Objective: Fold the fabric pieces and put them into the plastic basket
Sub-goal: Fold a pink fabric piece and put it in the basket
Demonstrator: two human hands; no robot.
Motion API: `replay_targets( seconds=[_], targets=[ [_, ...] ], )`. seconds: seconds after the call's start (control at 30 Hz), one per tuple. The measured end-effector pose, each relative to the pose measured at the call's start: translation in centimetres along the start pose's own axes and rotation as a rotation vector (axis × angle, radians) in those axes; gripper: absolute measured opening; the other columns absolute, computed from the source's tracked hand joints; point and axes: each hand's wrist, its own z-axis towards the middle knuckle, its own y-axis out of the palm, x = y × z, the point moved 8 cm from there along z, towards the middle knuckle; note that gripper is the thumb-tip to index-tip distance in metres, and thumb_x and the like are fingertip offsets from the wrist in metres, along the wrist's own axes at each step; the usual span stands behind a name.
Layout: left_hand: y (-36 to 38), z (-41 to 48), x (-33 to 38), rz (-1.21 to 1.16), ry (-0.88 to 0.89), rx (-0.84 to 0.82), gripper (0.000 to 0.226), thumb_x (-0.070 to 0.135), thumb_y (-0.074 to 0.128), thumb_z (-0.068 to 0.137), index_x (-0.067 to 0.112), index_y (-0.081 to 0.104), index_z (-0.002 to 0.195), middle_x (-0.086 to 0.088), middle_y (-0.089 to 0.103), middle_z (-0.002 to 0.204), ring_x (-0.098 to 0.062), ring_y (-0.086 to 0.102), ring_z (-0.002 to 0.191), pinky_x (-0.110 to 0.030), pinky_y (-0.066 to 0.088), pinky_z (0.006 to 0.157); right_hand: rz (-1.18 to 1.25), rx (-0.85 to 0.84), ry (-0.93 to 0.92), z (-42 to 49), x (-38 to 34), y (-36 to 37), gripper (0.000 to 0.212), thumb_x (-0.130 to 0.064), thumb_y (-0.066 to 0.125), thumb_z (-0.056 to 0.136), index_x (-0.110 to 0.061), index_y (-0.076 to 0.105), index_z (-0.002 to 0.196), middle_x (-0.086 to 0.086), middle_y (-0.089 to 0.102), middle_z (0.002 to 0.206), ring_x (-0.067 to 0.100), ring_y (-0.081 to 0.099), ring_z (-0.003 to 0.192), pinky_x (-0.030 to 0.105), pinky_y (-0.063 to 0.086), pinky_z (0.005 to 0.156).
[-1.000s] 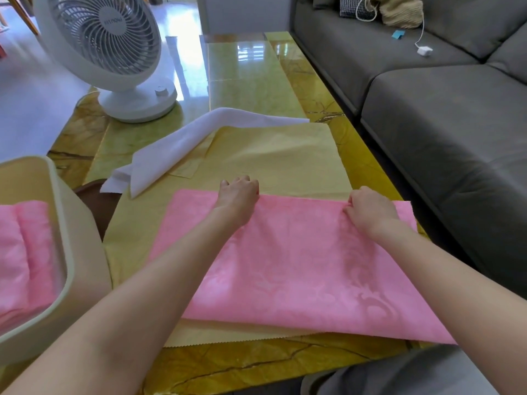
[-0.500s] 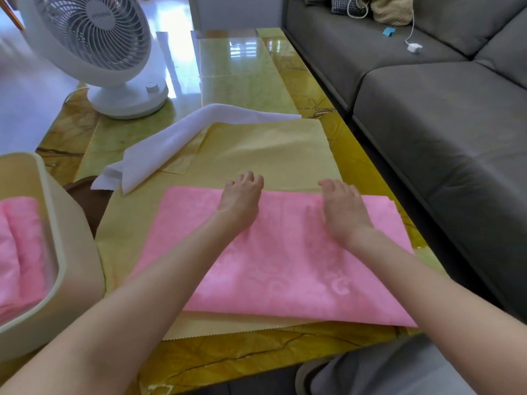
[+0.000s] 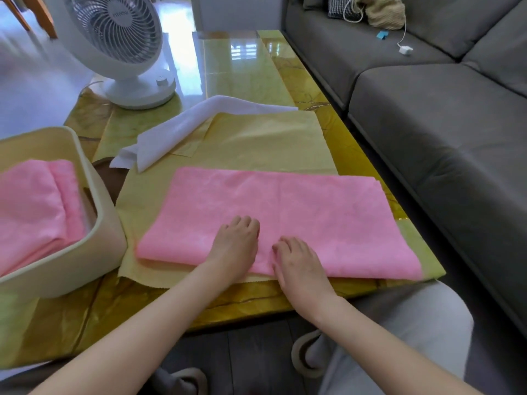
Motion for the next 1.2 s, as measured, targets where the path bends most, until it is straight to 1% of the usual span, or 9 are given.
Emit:
replay_targets(
  seconds=[0.17,0.3,0.4,0.5,0.6,0.7,0.87,0.97,1.2],
  targets=[
    [0.6,-2.6,0.9,-0.040,0.041,0.020,0.029,0.030,0.041,0.093,0.010,0.049,0.113,-0.010,0.044,0.121,-0.029,0.043,0.114,-0.037,0.034,0.093,-0.211,-0.089,-0.034,-1.6,0.9,0.6,0.050,-0.047,0.038,0.081,-0.018,0.068,0.107,0.006,0.069,0.114,0.027,0.066,0.104,0.045,0.055,0.079],
    [0.9,-4.3,0.5,-0.133,0.079,-0.040,0.063,0.059,0.026,0.074,0.016,0.048,0.113,-0.005,0.044,0.116,-0.026,0.043,0.111,-0.036,0.031,0.099,-0.131,-0.079,-0.100,-2.0,1.5,-0.6,0.034,-0.021,0.067,0.080,-0.008,0.063,0.112,0.013,0.064,0.116,0.033,0.062,0.107,0.043,0.053,0.086],
    [0.9,-5.0,0.3,-0.148,0.054,-0.067,0.046,0.046,0.045,0.086,0.019,0.045,0.123,-0.003,0.043,0.126,-0.023,0.042,0.118,-0.036,0.031,0.102,-0.186,-0.093,-0.123,-2.5,2.2,-1.6,0.039,0.001,0.051,0.082,-0.006,0.055,0.120,0.013,0.060,0.118,0.033,0.056,0.111,0.040,0.048,0.091],
    [0.1,-5.2,-0.1,-0.146,0.004,-0.034,0.038,0.024,0.044,0.090,0.019,0.042,0.128,-0.001,0.046,0.130,-0.022,0.044,0.121,-0.035,0.032,0.101,-0.187,-0.053,-0.068,-3.0,3.9,-2.9,0.042,0.004,0.042,0.086,-0.011,0.050,0.125,0.008,0.059,0.121,0.028,0.054,0.114,0.036,0.044,0.092],
    [-1.6,-5.8,-0.9,-0.092,-0.040,0.064,0.029,0.020,0.038,0.097,0.020,0.046,0.124,0.002,0.053,0.126,-0.019,0.051,0.116,-0.037,0.028,0.106,-0.208,0.007,-0.030,-3.6,5.7,-4.5,0.042,0.000,0.039,0.090,-0.017,0.049,0.127,0.004,0.062,0.117,0.025,0.058,0.108,0.034,0.045,0.088],
    [-3.7,-6.4,-0.5,-0.133,-0.027,0.126,0.026,0.023,0.034,0.100,0.019,0.053,0.117,0.002,0.062,0.118,-0.019,0.057,0.109,-0.036,0.027,0.107,-0.181,0.069,0.017,-4.4,6.9,-6.0,0.027,-0.013,0.038,0.096,-0.021,0.053,0.117,0.003,0.067,0.106,0.027,0.063,0.096,0.036,0.048,0.077],
    [-3.4,-6.6,0.1,-0.290,-0.056,-0.108,0.027,0.020,0.043,0.095,0.015,0.064,0.111,-0.007,0.066,0.111,-0.027,0.059,0.099,-0.032,0.045,0.084,-0.234,0.031,-0.005,-5.3,7.5,-7.1,0.031,-0.037,0.032,0.100,-0.018,0.056,0.103,0.006,0.069,0.094,0.030,0.065,0.085,0.034,0.043,0.067],
    [-3.1,-6.3,0.3,-0.351,-0.039,-0.209,0.026,0.022,0.048,0.095,0.012,0.066,0.110,-0.005,0.066,0.109,-0.022,0.058,0.090,-0.027,0.045,0.077,-0.287,-0.086,-0.009,-5.1,8.1,-7.1,0.034,-0.040,0.030,0.100,-0.017,0.056,0.103,0.006,0.068,0.099,0.028,0.064,0.091,0.032,0.043,0.070],
    [-4.3,-2.5,-0.6,-0.260,-0.076,-0.148,0.027,0.026,0.046,0.097,0.012,0.068,0.106,-0.005,0.068,0.102,-0.023,0.061,0.086,-0.032,0.051,0.077,-0.299,-0.058,0.071,-1.7,9.7,-8.1,0.037,-0.040,0.031,0.100,-0.014,0.056,0.106,0.006,0.067,0.099,0.026,0.064,0.090,0.034,0.048,0.074]
  ],
)
